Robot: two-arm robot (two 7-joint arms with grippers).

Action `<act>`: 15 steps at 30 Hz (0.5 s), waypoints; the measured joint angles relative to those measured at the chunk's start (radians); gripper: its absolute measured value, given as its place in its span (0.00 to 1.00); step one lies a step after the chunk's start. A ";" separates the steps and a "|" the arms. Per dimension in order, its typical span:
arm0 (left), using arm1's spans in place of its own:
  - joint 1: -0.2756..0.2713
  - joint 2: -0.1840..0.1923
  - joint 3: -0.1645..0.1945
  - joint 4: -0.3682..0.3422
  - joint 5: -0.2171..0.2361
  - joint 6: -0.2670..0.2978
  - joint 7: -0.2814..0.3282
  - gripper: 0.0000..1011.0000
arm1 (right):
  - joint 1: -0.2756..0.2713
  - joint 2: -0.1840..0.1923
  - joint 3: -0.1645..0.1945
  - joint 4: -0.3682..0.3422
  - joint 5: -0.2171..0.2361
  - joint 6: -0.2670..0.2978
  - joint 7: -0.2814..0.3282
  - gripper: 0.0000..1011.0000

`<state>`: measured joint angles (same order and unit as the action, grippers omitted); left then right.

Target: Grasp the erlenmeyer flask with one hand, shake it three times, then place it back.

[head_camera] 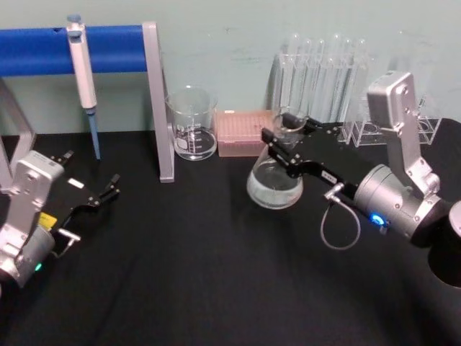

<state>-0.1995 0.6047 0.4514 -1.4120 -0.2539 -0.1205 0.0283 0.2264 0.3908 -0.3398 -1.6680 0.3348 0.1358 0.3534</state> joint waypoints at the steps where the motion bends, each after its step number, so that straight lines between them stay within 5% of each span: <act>1: 0.000 0.000 0.000 0.000 0.000 0.000 0.000 0.99 | 0.001 0.000 -0.002 0.000 0.002 0.000 0.004 0.45; 15: 0.000 0.000 0.000 0.000 0.000 0.000 0.000 0.99 | 0.018 0.021 -0.079 -0.013 0.064 0.000 0.108 0.45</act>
<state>-0.1995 0.6047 0.4514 -1.4120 -0.2539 -0.1205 0.0283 0.2441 0.4114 -0.4185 -1.6809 0.3987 0.1360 0.4612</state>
